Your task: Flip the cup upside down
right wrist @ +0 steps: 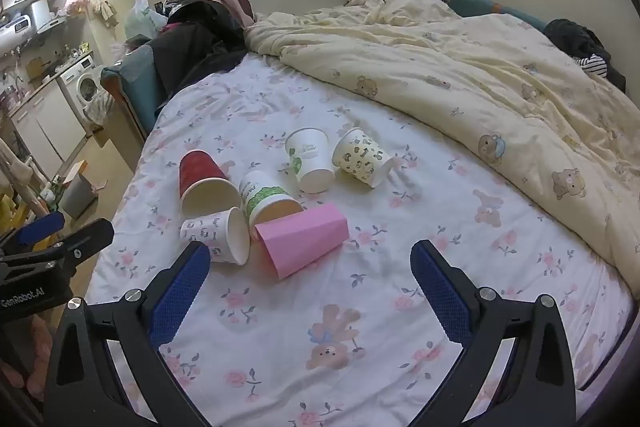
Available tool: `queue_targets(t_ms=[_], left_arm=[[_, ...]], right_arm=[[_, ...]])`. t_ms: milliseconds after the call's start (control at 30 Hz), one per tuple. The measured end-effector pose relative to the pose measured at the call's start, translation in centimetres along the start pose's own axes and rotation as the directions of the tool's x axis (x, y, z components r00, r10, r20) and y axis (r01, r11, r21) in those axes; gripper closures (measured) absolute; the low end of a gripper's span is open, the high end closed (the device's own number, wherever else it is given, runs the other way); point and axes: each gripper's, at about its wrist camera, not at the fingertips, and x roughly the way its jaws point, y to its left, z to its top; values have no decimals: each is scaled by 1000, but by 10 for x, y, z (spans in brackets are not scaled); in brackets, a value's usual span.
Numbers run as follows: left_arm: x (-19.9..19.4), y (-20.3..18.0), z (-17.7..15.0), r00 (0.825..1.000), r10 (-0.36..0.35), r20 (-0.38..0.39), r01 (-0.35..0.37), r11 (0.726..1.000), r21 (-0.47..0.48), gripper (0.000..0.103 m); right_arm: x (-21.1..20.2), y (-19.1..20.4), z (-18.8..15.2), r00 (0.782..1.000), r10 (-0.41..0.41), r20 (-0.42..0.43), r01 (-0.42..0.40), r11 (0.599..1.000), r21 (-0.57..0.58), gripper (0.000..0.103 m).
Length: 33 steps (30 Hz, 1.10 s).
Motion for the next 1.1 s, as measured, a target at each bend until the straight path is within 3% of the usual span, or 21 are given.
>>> queue_targets(t_ms=[1100], left_arm=[[0,0,1,1000,5,-16,-5,1000,2,0]], right_arm=[[0,3,-1,1000,3,-3,-3,1000,-3,1]])
